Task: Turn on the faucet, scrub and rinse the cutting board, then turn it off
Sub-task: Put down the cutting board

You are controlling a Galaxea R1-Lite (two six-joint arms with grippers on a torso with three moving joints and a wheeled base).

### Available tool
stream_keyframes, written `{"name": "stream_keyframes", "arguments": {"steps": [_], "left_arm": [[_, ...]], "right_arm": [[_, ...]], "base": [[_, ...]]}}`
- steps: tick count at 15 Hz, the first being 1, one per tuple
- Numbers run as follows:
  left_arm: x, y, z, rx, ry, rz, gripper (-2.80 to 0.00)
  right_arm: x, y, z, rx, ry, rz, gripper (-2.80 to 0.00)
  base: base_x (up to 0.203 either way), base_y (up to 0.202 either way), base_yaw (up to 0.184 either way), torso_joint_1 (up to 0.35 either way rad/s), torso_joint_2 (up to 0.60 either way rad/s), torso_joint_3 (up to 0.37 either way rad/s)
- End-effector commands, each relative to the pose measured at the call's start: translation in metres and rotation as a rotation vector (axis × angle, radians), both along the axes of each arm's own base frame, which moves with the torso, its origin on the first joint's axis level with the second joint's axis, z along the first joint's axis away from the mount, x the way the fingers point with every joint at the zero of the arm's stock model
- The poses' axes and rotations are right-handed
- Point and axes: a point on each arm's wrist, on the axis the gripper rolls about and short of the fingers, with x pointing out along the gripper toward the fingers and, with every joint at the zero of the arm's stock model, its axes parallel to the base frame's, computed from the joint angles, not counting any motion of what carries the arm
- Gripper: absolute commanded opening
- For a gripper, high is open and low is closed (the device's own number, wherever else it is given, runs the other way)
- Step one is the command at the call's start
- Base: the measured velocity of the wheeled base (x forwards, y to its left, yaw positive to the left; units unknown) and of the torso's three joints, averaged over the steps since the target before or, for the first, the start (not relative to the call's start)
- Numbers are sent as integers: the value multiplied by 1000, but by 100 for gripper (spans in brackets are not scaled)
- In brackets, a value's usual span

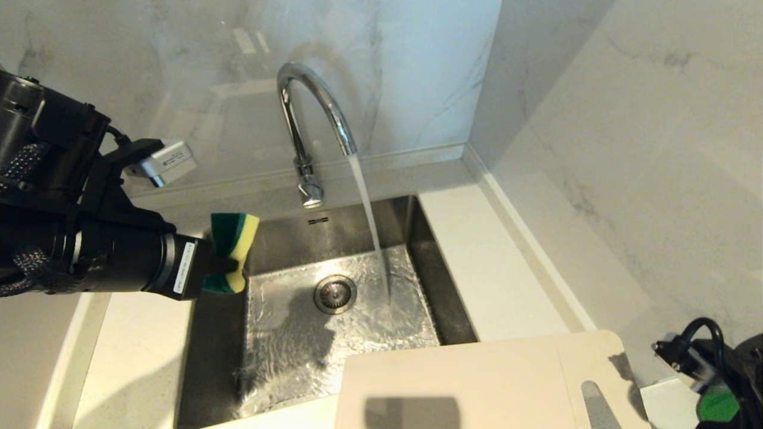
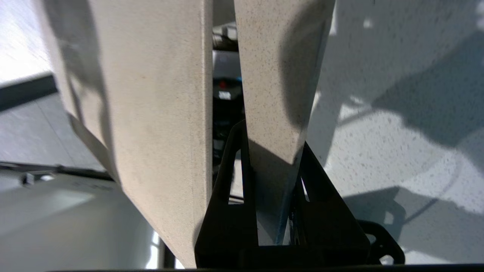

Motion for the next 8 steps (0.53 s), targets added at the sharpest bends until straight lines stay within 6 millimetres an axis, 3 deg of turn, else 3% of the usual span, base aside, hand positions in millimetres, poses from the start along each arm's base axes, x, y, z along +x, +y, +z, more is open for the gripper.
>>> {"name": "stream_keyframes", "arguments": {"steps": [1, 5, 8], "left_arm": [[1, -1, 0, 3, 2, 1, -280], [1, -1, 1, 2, -1, 1, -280], [1, -1, 1, 3, -2, 2, -280]], "right_arm": [[-8, -4, -18, -34, 30, 13, -280], [-8, -4, -40, -64, 34, 26, -280], [2, 0, -51, -68, 61, 18, -280]], "base": [[0, 0, 0, 0, 0, 0], [0, 0, 0, 0, 0, 0], [0, 0, 0, 0, 0, 0]]}}
